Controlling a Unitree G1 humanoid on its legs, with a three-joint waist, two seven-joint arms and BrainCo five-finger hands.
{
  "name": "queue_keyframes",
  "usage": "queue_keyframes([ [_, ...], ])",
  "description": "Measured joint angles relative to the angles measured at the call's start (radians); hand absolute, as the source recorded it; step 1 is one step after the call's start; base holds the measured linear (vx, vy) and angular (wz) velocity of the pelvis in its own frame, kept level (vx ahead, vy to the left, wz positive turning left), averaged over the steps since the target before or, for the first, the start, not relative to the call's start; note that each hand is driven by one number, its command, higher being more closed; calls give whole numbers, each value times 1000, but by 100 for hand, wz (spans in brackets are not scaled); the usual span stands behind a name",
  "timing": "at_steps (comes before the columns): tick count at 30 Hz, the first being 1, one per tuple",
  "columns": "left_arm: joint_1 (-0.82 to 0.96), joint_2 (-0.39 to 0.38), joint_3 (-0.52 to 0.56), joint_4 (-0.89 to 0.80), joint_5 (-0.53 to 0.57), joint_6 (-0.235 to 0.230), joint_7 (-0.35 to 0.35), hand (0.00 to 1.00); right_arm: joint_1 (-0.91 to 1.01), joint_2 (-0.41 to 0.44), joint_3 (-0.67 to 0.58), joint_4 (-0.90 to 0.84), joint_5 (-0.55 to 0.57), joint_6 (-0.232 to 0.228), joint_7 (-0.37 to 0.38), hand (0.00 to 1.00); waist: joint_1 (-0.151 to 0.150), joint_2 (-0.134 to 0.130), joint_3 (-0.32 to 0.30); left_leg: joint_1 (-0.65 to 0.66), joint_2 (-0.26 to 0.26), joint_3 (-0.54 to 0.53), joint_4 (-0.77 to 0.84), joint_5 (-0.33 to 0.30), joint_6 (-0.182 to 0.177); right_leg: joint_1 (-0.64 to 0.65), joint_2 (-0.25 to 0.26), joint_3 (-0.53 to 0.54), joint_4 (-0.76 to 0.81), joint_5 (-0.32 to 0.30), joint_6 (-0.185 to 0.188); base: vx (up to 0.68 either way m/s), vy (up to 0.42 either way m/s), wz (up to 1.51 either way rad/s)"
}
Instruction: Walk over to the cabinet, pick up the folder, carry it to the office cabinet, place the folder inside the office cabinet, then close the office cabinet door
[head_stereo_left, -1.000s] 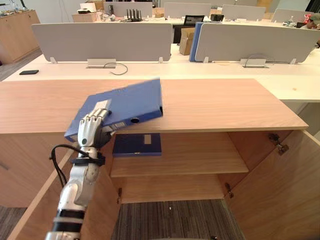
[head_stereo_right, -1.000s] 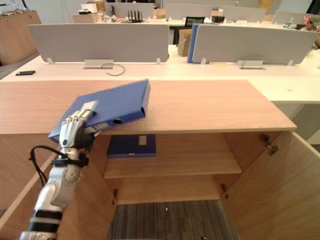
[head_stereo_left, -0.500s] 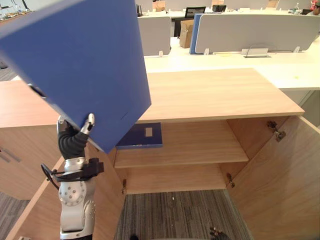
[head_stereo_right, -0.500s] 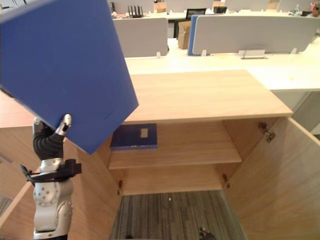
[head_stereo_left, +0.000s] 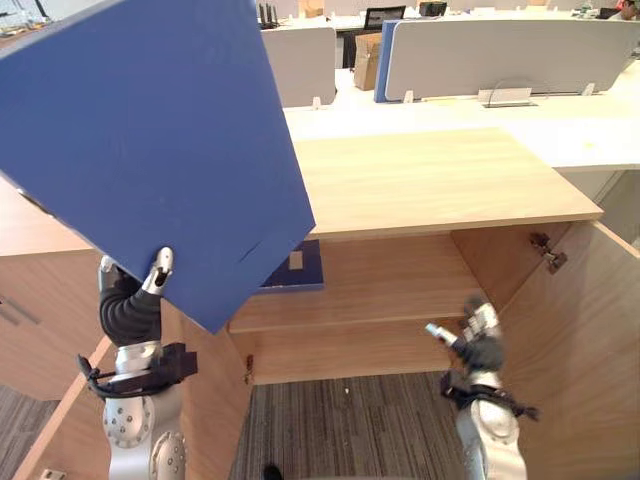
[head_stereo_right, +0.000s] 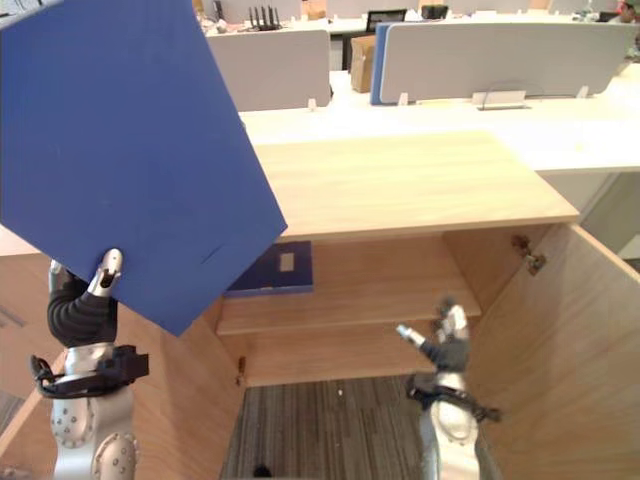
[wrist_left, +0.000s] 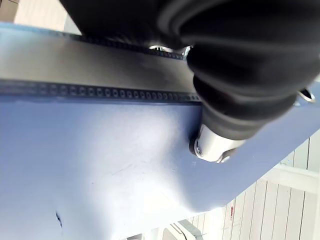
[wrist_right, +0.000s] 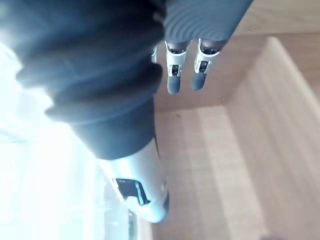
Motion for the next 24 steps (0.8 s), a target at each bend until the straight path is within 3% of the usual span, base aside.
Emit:
queue_keyframes([
  [3, 0, -11, -3, 0, 34, 7, 6, 100, -53, 17, 11, -118, -149, -9, -72, 0, -3, 2, 3, 13, 2, 12, -5, -8, -1, 5, -1, 6, 3, 0, 0, -32, 4, -11],
  [6, -11, -9, -5, 9, 40, 7, 8, 100, -100, 12, 53, -168, -168, -26, -82, 0, -3, 5, 9, 14, 2, 13, -5, -12, -2, 3, -2, 7, 1, -2, -1, -43, 13, -2],
  [10, -53, -4, -9, 89, 32, 9, 8, 100, -174, -20, 224, -144, 56, -73, 11, 0, 0, 4, 15, 13, 1, 13, -5, -11, -1, 1, -4, 7, 0, -2, -1, -8, 3, 0],
  [12, -80, 14, -17, 135, 30, 17, 8, 100, -241, -48, 336, -91, 242, -85, 96, 0, 4, 1, 18, 11, -1, 14, -5, -8, 2, 0, -5, 8, -1, -1, 0, 0, 0, 0],
  [16, -123, 43, -38, 181, -9, 18, 1, 100, -395, -97, 384, 12, 479, -86, 209, 0, 23, 0, 19, 10, -5, 11, -4, -7, 3, 1, -7, 6, 2, 3, 4, 34, -5, 2],
  [24, -208, 62, -109, 238, -141, 17, -73, 100, -597, -157, 357, 193, 571, -99, 179, 0, 33, 2, 20, 12, -4, -15, -4, 6, 6, 9, -4, -10, 15, 2, 3, -20, -2, 8],
])
